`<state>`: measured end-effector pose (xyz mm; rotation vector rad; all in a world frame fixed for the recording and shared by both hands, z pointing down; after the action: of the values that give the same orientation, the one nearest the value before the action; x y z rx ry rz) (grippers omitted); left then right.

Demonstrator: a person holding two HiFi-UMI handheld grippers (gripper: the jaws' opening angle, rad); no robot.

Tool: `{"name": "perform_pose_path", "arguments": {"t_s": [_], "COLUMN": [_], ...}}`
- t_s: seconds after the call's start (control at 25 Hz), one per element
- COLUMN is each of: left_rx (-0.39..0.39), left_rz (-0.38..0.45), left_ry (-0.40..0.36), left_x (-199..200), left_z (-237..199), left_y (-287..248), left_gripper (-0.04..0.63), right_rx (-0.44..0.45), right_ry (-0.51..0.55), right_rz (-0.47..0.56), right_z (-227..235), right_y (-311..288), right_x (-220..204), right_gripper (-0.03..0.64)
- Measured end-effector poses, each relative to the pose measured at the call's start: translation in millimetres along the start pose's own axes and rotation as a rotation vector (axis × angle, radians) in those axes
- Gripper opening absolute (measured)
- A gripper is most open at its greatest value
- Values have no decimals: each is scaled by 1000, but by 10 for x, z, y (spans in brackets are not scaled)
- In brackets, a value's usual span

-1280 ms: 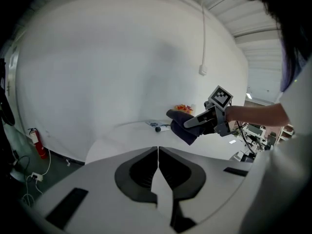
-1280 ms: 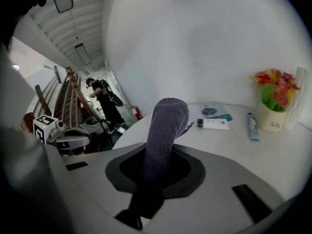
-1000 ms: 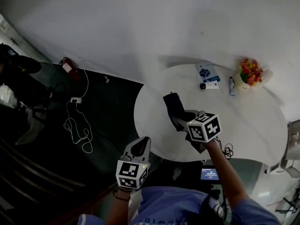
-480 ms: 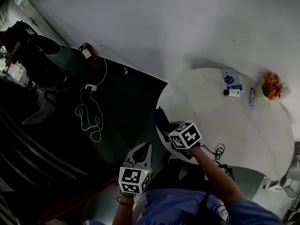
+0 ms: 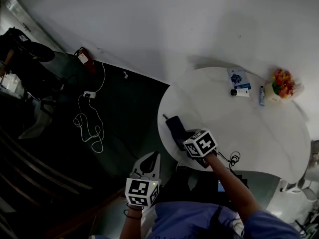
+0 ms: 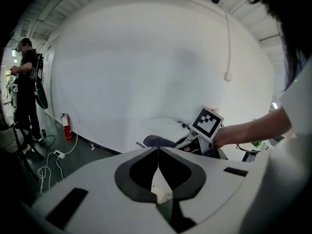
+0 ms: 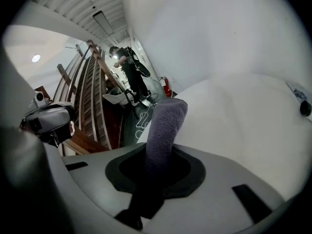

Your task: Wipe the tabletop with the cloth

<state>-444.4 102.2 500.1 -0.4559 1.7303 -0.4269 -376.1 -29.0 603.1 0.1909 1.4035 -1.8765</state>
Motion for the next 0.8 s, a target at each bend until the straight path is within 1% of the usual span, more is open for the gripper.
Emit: {"name": "perform_pose_path", "arguments": {"t_s": [0.28,0.4,0.52,0.64,0.8], "left_rx": [-117,-177,-236,-292,-359], "left_rz": [1,-4,9,18,13], "left_ry": [-67,-78,-89,-124,-155], "left_x": [148,251,402,518,582], "left_z": [373,593,903,1284,1857], "left_y": [-370,-523,-708,-850,-1028], "left_gripper": [17,17,17,17,17], "right_rx": [-119,-163,-205,-247,-293], "right_ry": [-103,-149,-194,-230,-306], "right_rz": [29,46,70,79,94], "right_z": [595,798,1029,1251,1563], "right_y": [512,792,1102,1420,1879], "right_x": [-381,-572,-796,-1067,-1481], "right_gripper": [72,72,72,72,72]}}
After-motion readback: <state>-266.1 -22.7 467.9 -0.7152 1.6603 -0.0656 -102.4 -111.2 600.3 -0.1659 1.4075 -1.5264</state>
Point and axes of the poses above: the fingertips, and each gripper's own axes: y backward along the fingers, z to its right, x out of its top, the point moved 4 cm from there along y, backward along the fingers
